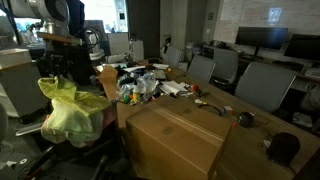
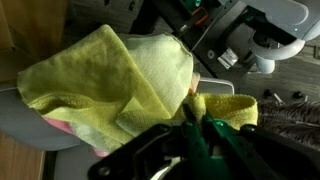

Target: Remove all the clothes from the top of the box and hang them on the chair

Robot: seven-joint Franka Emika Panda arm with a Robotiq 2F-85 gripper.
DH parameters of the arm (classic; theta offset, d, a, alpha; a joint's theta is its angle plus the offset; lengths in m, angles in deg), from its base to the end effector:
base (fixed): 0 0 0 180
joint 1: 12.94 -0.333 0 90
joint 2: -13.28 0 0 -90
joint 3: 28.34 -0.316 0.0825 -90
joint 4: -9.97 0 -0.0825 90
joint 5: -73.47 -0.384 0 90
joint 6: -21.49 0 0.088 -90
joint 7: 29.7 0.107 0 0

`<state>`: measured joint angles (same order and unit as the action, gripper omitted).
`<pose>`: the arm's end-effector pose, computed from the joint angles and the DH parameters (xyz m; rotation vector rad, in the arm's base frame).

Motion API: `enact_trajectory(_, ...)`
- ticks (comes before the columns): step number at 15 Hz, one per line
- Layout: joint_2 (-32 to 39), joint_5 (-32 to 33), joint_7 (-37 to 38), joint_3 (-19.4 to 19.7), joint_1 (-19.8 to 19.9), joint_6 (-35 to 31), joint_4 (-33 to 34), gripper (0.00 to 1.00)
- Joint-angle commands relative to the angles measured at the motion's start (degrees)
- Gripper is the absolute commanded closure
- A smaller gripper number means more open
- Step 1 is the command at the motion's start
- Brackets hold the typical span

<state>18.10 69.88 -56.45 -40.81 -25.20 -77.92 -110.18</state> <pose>0.4557 0.2153 0.3552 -2.7006 -1.2675 0.6719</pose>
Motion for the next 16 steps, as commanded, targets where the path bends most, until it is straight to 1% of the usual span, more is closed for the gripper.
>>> enact_trajectory(1,0.12,-3.65,-1.71,1.02,2.03,0.6,0.04,0.98)
enact_trajectory(6,-0.1,-4.92,-1.44,1.98,3.51,0.56,-0.54,0.98)
enact_trajectory(13,-0.38,-4.6,-0.87,1.92,3.42,0.22,-0.86,0.98)
enact_trajectory(14,-0.44,-4.59,-0.74,1.91,3.41,0.21,-0.9,0.8)
enact_trajectory(15,-0.46,-4.51,-0.68,1.91,3.4,0.16,-0.94,0.65)
enact_trajectory(16,-0.46,-4.32,-0.59,1.9,3.37,0.1,-0.97,0.58)
